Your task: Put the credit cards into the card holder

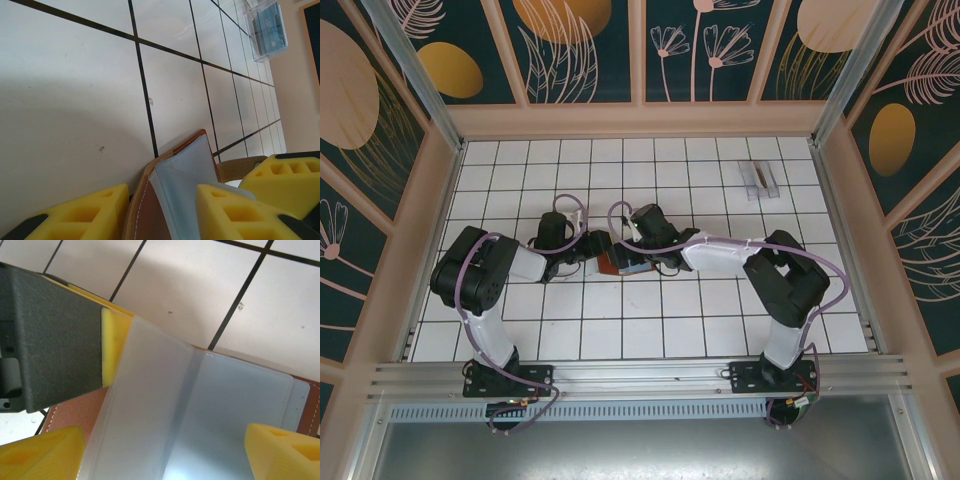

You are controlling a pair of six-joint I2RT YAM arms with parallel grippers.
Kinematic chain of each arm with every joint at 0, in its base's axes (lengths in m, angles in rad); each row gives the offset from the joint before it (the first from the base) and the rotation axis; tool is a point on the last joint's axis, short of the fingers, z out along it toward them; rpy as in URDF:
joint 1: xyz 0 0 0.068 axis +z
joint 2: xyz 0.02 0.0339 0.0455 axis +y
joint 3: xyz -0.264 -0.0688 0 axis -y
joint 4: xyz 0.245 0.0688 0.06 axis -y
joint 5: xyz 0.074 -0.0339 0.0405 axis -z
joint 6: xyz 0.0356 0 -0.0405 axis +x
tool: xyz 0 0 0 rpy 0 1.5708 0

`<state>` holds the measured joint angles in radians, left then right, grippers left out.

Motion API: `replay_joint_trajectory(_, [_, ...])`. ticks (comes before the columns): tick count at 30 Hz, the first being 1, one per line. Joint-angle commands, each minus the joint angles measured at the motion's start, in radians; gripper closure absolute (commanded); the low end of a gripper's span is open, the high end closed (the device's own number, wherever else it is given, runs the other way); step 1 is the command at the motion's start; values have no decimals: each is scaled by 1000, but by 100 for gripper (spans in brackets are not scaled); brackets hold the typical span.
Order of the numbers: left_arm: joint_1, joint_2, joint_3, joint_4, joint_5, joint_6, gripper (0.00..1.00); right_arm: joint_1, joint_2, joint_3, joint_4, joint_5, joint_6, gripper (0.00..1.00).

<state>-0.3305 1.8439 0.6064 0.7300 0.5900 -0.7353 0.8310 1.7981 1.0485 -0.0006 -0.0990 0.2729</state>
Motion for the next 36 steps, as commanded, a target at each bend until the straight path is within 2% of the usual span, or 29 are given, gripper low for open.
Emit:
replay_joint_trajectory(1, [-4,66,-12,-104,-89,33,59,6,10,20,-17,39,18,17])
replay_joint_trajectory(13, [-5,51,-26,-98,-92,27,59,7,-24,-11,-4,73,6,23])
replay_joint_trajectory(28, [-4,47,-27,-92,-92,22,59,7,-40,9,-66,129,-26,24])
replay_joint_trajectory(32, [-4,47,-32,-90,-92,22,59,7,-26,10,-52,118,-17,30])
replay_joint_trajectory(36, [-5,49,-37,-81,-92,18,58,7,-8,13,-24,43,1,37])
